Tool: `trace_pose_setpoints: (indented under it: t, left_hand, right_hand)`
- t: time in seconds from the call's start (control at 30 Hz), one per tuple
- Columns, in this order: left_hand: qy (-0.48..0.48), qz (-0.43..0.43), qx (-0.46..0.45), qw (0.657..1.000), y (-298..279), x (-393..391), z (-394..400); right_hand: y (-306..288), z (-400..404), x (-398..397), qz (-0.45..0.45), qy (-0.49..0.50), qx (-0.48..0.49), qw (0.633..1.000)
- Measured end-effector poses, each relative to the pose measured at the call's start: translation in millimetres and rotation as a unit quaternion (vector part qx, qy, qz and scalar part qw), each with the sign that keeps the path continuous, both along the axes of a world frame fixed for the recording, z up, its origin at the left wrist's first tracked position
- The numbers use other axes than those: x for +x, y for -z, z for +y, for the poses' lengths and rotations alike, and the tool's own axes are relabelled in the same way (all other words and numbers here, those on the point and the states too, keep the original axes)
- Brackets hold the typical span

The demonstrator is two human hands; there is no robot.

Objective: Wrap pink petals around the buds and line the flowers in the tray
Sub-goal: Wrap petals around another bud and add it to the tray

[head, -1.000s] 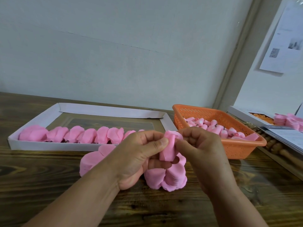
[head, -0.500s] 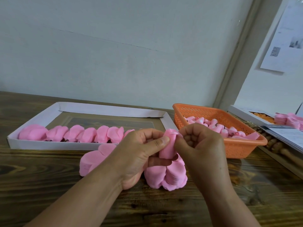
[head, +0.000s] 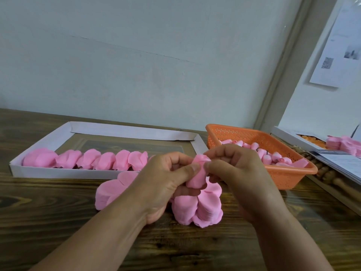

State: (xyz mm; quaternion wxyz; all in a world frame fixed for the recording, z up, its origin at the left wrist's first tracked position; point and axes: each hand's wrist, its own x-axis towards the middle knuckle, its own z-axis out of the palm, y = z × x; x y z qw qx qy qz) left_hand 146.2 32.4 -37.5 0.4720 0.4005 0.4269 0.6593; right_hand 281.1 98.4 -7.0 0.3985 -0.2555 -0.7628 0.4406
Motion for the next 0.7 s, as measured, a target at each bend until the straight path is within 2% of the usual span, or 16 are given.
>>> trace_pose_setpoints:
  t: [0.2, 0.4, 0.7]
  left_hand:
    - [0.023, 0.016, -0.007, 1.0, -0.7, 0.9, -1.5]
    - [0.03, -0.026, -0.021, 0.999, -2.7, -1.4, -1.2]
    - [0.041, -0.035, -0.018, 0.998, -3.3, -0.8, -1.6]
  right_hand:
    - [2.4, 4.3, -3.6, -0.001, 0.039, 0.019, 0.999]
    - [1.1, 1.7, 0.4, 0.016, -0.027, -0.038, 0.999]
    - [8.3, 0.2, -11.0, 0.058, 0.047, 0.02, 0.997]
